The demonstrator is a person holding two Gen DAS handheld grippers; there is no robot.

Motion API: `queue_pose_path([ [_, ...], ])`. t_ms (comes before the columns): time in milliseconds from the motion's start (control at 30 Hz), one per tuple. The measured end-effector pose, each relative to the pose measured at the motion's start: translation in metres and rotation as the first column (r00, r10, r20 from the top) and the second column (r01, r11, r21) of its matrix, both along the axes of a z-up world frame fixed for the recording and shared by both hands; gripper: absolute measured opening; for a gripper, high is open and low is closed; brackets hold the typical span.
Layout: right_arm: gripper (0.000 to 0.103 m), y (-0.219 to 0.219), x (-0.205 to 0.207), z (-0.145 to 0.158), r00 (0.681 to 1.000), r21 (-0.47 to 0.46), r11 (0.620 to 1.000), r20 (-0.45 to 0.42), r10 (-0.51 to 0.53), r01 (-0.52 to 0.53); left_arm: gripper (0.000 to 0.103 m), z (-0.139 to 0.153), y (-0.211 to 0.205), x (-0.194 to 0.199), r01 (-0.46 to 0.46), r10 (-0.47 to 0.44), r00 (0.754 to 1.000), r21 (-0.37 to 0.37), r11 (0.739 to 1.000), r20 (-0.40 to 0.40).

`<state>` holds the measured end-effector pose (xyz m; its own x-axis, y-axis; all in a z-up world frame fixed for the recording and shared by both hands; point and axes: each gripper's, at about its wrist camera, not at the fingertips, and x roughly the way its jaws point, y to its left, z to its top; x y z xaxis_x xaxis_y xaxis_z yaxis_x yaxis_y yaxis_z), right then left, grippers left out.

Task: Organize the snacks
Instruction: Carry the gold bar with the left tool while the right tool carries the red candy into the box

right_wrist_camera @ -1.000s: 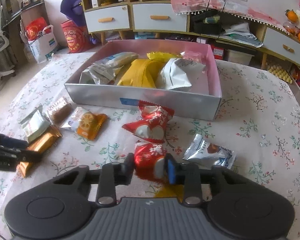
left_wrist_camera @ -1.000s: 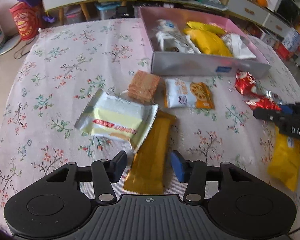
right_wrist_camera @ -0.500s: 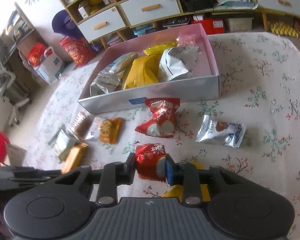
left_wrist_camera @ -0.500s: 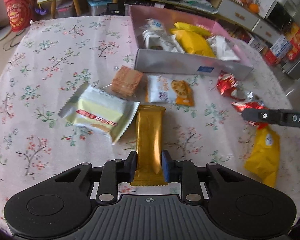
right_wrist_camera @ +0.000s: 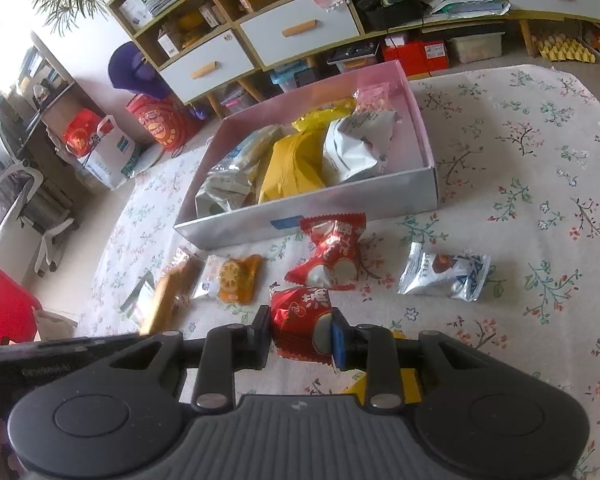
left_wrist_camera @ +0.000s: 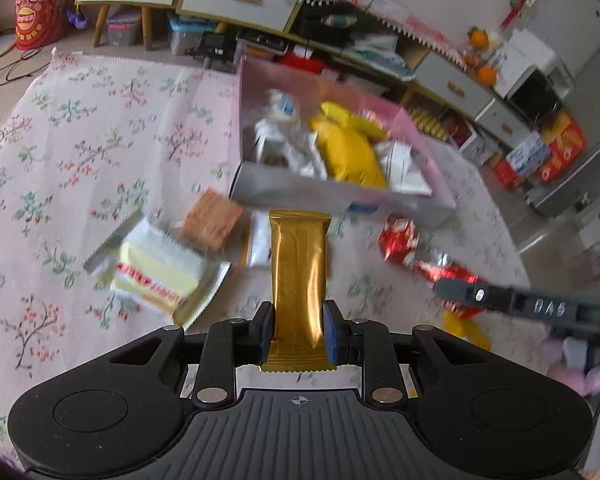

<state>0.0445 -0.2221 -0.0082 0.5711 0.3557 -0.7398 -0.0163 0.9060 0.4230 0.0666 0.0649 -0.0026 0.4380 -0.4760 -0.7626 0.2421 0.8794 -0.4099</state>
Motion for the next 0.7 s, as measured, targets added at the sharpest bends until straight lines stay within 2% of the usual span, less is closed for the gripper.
queue_pose_path([
  [300, 0.013, -0.019, 0.013, 0.017, 0.993, 0.000, 0.995, 0.052, -0.102, 0.102, 0.023, 0.014, -0.018, 0.025, -0.033, 0.034, 0.998, -0.014, 0.999, 0.052],
  [500, 0.013, -0.021, 0.041, 0.037, 0.982, -0.017, 0.988, 0.114, -0.149, 0.152, 0.023, 0.029, -0.042, 0.063, -0.022, 0.024, 0.994, -0.016, 1.000, 0.103],
  [600, 0.013, -0.020, 0.057, 0.038, 0.976, -0.028, 0.985, 0.147, -0.162, 0.168, 0.023, 0.026, -0.050, 0.081, -0.037, 0.042, 0.993, -0.039, 0.999, 0.114],
  [700, 0.013, -0.025, 0.063, 0.031, 0.967, -0.007, 0.982, 0.176, -0.184, 0.188, 0.023, 0.011, -0.050, 0.094, -0.050, 0.060, 0.992, -0.087, 0.995, 0.111],
])
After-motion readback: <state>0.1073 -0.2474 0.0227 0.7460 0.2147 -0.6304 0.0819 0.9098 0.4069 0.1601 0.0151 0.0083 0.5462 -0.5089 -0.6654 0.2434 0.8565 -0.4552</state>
